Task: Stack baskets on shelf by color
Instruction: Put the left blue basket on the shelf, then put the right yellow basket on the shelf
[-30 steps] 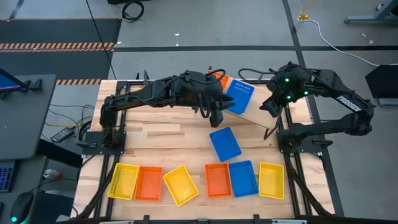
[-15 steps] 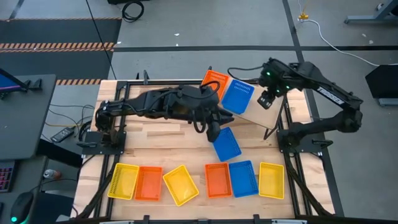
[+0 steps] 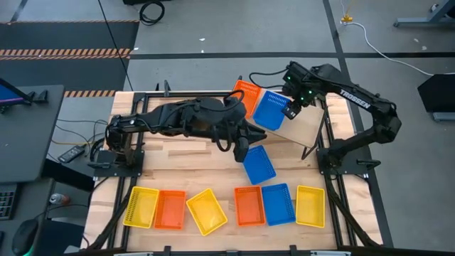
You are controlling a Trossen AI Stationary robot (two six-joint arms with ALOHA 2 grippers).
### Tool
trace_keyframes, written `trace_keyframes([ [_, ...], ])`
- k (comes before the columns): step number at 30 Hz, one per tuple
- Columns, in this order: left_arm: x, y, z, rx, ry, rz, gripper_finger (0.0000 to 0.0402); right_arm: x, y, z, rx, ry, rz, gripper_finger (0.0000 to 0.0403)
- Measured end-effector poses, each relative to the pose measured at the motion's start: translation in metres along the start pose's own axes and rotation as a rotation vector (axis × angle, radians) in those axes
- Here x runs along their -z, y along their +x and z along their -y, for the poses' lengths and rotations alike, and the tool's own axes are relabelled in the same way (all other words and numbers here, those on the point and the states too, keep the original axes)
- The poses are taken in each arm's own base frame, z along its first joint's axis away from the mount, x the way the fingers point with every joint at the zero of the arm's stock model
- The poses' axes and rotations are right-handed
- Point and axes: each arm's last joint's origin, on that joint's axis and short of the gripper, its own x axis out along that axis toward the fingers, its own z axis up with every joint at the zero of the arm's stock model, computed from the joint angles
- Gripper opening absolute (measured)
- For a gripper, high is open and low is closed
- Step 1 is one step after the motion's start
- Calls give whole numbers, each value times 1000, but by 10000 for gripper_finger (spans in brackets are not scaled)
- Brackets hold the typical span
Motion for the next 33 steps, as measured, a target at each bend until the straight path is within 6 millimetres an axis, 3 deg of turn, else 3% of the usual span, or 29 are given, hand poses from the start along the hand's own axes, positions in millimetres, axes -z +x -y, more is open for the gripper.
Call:
trace_keyframes([
  [16,-2,-8,4,35,30,-8,78,-6,4,5,-20,56,15,170],
  [25,14,-12,-10,-74,123,-200,82,37,-28,2,-133,76,-58,170],
  [33,35,-4,-22,-137,153,-348,131,79,-59,-31,-318,75,-23,170],
])
